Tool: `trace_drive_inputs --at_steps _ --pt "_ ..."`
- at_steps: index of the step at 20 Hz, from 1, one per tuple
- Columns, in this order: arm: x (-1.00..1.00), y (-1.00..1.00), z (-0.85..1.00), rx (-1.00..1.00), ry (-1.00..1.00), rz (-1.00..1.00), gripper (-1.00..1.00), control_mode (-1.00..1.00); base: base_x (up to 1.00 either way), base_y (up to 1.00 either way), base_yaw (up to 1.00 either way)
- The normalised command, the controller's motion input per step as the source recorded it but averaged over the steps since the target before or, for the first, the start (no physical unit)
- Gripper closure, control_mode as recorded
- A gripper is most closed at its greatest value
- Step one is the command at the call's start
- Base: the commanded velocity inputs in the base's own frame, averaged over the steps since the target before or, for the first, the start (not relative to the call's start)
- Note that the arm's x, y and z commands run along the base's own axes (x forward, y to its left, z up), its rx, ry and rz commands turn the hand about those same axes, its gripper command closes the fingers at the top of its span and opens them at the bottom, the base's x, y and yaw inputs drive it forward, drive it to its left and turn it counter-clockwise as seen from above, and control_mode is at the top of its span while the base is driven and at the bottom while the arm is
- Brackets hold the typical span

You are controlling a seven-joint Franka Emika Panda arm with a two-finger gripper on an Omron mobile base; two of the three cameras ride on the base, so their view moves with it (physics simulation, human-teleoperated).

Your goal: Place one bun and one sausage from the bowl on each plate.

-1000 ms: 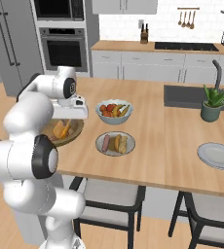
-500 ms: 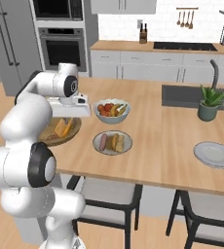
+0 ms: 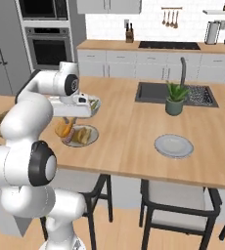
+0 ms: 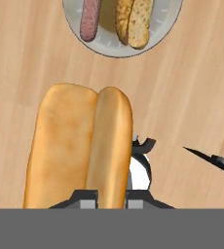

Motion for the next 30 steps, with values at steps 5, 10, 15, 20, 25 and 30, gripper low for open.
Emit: trace_drive_inputs --at_steps 5,10,15,20,25,30 --pt "0.00 0.00 0.00 0.00 0.00 0.00 1.00 1.00 0.00 -0.39 0.00" --pt "0.00 0.00 0.00 0.00 0.00 0.00 1.00 1.00 0.00 -0.65 0.00" --pt "0.00 0.00 0.00 0.00 0.00 0.00 1.00 1.00 0.00 -0.60 0.00" --pt "0.00 0.00 0.00 0.00 0.00 0.00 1.00 1.00 0.00 -0.54 0.00" --pt "0.00 0.00 0.00 0.00 0.00 0.00 1.00 1.00 0.01 -0.52 -0.02" --pt "0.00 0.00 0.00 0.00 0.00 0.00 1.00 1.00 0.00 -0.48 -0.02"
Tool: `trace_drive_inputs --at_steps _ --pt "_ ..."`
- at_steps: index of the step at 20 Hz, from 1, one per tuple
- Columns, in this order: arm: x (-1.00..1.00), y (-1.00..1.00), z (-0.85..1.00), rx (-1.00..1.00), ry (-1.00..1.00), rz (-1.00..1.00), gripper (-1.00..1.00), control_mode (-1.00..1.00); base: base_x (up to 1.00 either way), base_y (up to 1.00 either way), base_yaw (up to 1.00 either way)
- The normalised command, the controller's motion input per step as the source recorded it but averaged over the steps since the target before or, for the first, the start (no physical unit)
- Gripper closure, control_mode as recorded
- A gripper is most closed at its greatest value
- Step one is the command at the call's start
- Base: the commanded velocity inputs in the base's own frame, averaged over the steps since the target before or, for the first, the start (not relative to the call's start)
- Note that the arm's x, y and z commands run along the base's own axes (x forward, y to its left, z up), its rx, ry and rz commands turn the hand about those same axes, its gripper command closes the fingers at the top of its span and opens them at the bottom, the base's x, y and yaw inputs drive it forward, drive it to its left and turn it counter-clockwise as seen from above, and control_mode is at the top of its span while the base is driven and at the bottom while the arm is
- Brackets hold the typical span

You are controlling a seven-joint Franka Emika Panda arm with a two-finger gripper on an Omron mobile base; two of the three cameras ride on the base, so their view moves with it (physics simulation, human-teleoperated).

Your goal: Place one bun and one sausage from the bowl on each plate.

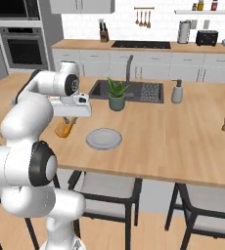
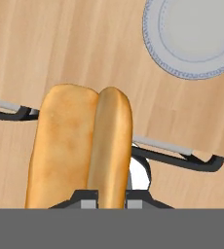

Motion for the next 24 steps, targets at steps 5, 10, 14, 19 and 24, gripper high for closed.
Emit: trace_drive_inputs --at_steps 5,10,14,19,24 --pt "0.00 0.00 0.00 0.00 0.00 0.00 1.00 1.00 0.02 -0.47 -0.02" --pt "0.00 0.00 0.00 0.00 0.00 0.00 1.00 1.00 0.05 -0.39 -0.02" --pt "0.00 0.00 0.00 0.00 0.00 0.00 1.00 1.00 0.30 -0.03 -0.07" --pt "0.00 0.00 0.00 0.00 0.00 0.00 1.00 1.00 0.44 0.00 -0.08" --pt "0.00 0.00 0.00 0.00 0.00 0.00 1.00 1.00 0.33 0.00 -0.02"
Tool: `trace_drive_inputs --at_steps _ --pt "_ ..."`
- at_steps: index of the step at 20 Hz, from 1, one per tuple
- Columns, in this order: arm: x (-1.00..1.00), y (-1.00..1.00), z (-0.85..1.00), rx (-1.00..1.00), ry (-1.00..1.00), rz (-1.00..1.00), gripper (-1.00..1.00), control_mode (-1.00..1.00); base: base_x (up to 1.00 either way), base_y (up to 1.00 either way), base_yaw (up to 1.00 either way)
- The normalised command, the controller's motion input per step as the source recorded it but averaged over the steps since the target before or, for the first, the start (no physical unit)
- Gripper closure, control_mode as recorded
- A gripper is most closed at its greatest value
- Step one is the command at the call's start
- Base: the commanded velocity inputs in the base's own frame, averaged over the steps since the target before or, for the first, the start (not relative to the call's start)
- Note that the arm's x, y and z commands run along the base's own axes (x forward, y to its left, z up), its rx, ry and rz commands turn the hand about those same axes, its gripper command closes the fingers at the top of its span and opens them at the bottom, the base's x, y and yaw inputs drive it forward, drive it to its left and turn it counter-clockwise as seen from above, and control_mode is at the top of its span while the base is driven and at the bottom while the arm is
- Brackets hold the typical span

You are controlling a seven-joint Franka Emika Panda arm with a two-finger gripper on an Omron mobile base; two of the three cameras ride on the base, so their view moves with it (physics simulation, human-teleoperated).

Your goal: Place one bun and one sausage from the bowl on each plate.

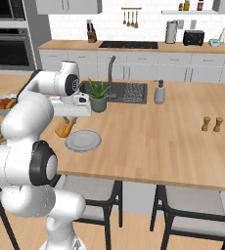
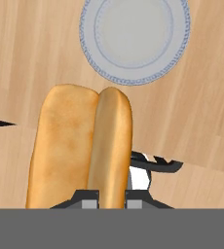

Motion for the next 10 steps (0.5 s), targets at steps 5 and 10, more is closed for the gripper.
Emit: trace_drive_inputs --at_steps 5,10 --pt "0.00 0.00 0.00 0.00 0.00 0.00 1.00 1.00 0.22 0.00 0.00" --pt "0.20 0.00 -0.05 0.00 0.00 0.00 1.00 -1.00 0.09 0.00 0.00"
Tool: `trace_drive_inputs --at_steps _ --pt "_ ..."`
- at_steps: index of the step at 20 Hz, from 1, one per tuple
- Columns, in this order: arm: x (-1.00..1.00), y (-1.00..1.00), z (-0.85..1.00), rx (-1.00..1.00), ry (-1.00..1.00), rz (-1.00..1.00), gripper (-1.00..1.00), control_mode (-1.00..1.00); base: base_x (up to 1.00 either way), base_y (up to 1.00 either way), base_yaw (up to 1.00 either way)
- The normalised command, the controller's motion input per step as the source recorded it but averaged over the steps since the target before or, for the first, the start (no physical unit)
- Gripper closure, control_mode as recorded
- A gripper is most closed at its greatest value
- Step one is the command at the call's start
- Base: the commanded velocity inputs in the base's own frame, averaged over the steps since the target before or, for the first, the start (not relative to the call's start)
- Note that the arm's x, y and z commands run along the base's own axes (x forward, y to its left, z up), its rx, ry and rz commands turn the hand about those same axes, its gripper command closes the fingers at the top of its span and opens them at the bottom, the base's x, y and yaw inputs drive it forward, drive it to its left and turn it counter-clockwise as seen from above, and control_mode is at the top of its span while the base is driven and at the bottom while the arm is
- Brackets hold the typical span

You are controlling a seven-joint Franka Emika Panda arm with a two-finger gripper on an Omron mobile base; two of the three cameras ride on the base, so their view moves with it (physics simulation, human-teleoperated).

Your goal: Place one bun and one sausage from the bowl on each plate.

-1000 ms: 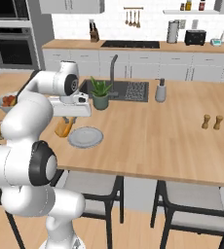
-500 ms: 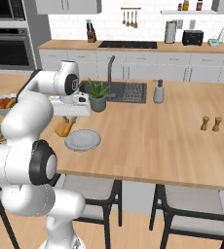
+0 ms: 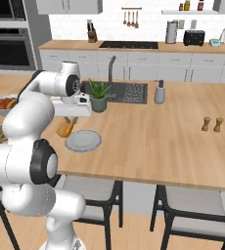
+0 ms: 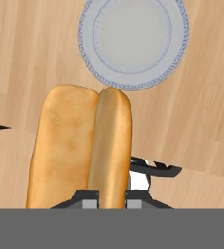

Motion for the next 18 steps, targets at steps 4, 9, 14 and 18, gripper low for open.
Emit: trace_drive_inputs --at_steps 4,9,14,18 --pt "0.75 0.04 -0.36 0.00 0.00 0.00 1.00 -1.00 0.00 0.00 0.00" --pt "0.81 0.05 -0.56 0.00 0.00 0.00 1.00 -1.00 0.00 0.00 0.00" --pt "0.77 0.08 -0.36 0.00 0.00 0.00 1.00 -1.00 0.00 0.00 0.00" --pt "0.82 0.25 -0.36 0.00 0.00 0.00 1.00 -1.00 0.00 0.00 0.00"
